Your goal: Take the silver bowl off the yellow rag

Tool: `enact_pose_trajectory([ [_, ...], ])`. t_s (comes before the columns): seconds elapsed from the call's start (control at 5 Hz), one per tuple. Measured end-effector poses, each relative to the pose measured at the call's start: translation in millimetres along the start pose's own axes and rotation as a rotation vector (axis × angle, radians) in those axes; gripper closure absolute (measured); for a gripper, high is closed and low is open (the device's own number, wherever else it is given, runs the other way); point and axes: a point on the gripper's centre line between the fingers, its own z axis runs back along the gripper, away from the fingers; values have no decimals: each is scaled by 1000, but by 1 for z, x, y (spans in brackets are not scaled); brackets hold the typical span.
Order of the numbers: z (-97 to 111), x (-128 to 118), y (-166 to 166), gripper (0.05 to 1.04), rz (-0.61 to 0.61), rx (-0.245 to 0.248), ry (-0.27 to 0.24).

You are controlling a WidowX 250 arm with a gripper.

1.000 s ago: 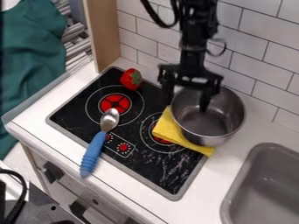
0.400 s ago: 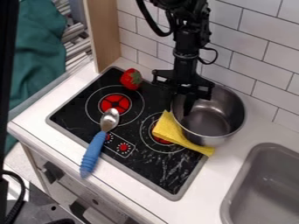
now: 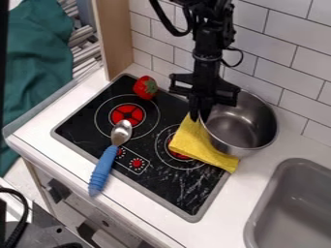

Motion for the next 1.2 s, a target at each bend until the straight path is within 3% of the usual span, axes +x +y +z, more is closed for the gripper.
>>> enact_pose_trajectory([
  [0.2,4,-1,-5,1028,4,-1,-25],
  [0.6,47,-14,-15,1028,-12,-15,-131],
  [0.8,53,-44,-1,1028,-9,0,-63],
  [1.0,44,-79,28,1028,4,18,4],
  [1.2,34,-97,48,1028,27,26,38],
])
